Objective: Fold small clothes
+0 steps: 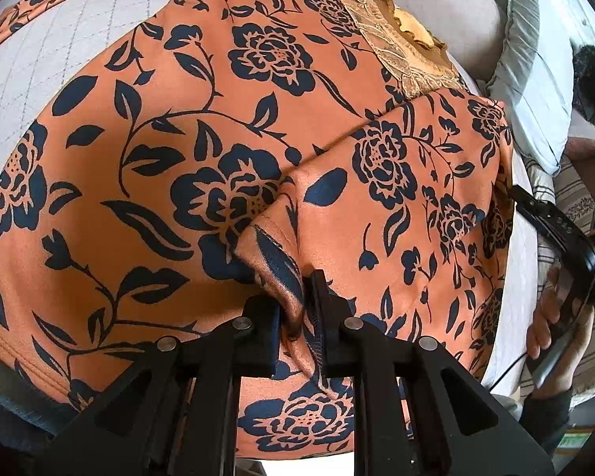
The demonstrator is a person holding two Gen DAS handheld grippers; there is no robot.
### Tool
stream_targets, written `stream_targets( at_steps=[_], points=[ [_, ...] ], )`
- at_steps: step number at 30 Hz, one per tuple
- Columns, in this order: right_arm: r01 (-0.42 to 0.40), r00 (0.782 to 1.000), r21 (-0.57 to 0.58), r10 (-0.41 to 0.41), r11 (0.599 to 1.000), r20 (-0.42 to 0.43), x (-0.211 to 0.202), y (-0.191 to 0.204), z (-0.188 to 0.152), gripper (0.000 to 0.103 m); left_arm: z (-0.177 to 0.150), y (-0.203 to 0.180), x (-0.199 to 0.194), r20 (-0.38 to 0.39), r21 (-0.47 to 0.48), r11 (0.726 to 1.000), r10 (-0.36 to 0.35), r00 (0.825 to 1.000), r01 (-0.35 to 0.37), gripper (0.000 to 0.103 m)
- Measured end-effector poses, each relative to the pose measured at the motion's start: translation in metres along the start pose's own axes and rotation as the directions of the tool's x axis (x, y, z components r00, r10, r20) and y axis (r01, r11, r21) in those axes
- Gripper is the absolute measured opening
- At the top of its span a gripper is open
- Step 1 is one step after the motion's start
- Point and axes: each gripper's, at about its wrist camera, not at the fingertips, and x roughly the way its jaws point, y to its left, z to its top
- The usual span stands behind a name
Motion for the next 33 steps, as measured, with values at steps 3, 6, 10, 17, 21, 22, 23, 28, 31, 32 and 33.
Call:
stream_targets(
  at_steps=[3,6,10,17,21,22,23,28,31,32,33],
  points=[
    [0.130,0.991,-0.230,-0.134,0.965,-0.002,0.021,0.020,0.009,0.047,0.000,-0.005,0.002,0.004,0.007,1.000,0.016,1.000,-0.016,0.016],
    [0.185,0.980,-0.310,-0.197,0.933,-0.006,0.041,0.022,0.006,0.045,0.002,-0.011,0.003,0.001,0.024,1.000,0.015,1.000,-0.015,0.025],
    [0.320,0.946,-0.378,-0.315,0.869,0.077,0.047,0.028,0.005,0.025,0.002,-0.018,0.004,0.012,0.073,0.996,0.052,0.999,-0.052,0.023],
    [0.165,0.986,-0.132,-0.158,0.977,0.058,0.000,-0.029,0.034,0.011,0.009,-0.001,-0.009,-0.012,0.027,0.999,-0.038,0.999,0.038,0.005],
    [0.041,0.996,0.039,-0.038,0.998,-0.079,0.025,-0.071,0.040,0.011,0.019,0.006,-0.021,0.015,0.000,0.989,-0.150,0.989,0.150,0.005],
    [-0.003,0.993,0.117,0.017,0.993,-0.113,0.032,-0.085,0.040,0.011,0.023,0.011,-0.024,0.011,-0.025,0.980,-0.196,0.981,0.196,0.005],
    [-0.021,0.993,0.157,0.039,0.987,-0.113,0.032,-0.092,0.038,0.011,0.025,0.018,-0.026,0.002,-0.053,0.969,-0.242,0.970,0.241,0.005],
    [-0.026,0.997,0.119,0.035,0.993,-0.071,0.015,-0.083,0.040,0.011,0.029,0.028,-0.013,-0.049,-0.111,0.962,-0.257,0.965,0.250,0.005],
    [-0.016,0.993,0.125,0.031,0.992,-0.114,0.013,-0.076,0.033,0.012,0.026,0.027,-0.002,-0.081,-0.112,0.978,-0.187,0.979,0.178,0.005],
    [-0.046,0.992,0.136,0.061,0.990,-0.108,0.005,-0.072,0.031,0.012,0.025,0.027,-0.004,-0.077,-0.110,0.980,-0.176,0.981,0.168,0.007],
    [-0.065,0.992,0.135,0.079,0.989,-0.098,-0.002,-0.069,0.030,0.013,0.024,0.024,-0.005,-0.069,-0.102,0.982,-0.168,0.983,0.161,0.008]
  ],
)
